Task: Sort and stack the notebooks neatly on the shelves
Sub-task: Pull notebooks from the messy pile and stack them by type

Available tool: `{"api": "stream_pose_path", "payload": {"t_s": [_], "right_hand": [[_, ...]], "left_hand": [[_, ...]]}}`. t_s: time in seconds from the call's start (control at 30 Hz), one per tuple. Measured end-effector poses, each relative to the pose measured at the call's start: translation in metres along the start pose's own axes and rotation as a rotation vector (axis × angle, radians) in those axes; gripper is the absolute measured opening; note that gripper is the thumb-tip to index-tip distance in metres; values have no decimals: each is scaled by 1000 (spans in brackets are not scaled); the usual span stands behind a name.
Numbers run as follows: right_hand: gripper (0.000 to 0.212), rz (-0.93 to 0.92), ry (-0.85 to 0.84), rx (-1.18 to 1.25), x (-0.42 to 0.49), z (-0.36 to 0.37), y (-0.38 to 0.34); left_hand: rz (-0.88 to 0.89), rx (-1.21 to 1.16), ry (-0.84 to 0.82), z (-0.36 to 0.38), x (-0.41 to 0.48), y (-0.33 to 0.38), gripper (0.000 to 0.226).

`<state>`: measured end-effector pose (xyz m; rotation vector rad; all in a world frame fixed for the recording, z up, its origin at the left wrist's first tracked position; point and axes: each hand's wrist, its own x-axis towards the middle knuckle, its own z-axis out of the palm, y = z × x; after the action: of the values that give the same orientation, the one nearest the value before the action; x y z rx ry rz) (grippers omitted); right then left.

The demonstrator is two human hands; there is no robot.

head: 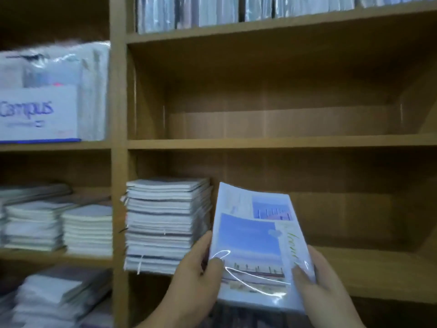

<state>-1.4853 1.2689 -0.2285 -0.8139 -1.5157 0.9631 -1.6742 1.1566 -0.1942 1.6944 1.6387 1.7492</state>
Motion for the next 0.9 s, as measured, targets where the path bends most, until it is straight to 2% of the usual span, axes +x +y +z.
{"api": "stream_pose_path", "payload": {"t_s": [0.13,0.27,0.43,0.53,0.6,0.67,0.73,0.83,0.9], "right_hand": [[37,-17,2,48,-10,60,-41],[17,-69,-50,67,-7,96,-90],[20,-63,-114,121,22,132,-124],[17,-52,-141,62,54,159,-142],[24,-45,-172,5,81,180,-153],[42,3,-211,-62,103,202,-164],[54,34,-253,-158,120,217,-166],[56,-103,-281,-434,136,230,-161],[65,-205,-318,-499,136,224,-146]], "left_hand": [[-52,42,52,-69,6,22,39],[-145,58,82,-117,25,35,38],[-246,-29,120,-154,61,32,30],[-303,-59,233,-180,94,24,25],[-329,-19,319,-197,119,17,17],[-311,59,386,-210,141,8,9],[-278,100,453,-218,156,-5,17],[-172,146,453,-221,158,-25,38],[-53,271,395,-222,148,-40,37]]}}
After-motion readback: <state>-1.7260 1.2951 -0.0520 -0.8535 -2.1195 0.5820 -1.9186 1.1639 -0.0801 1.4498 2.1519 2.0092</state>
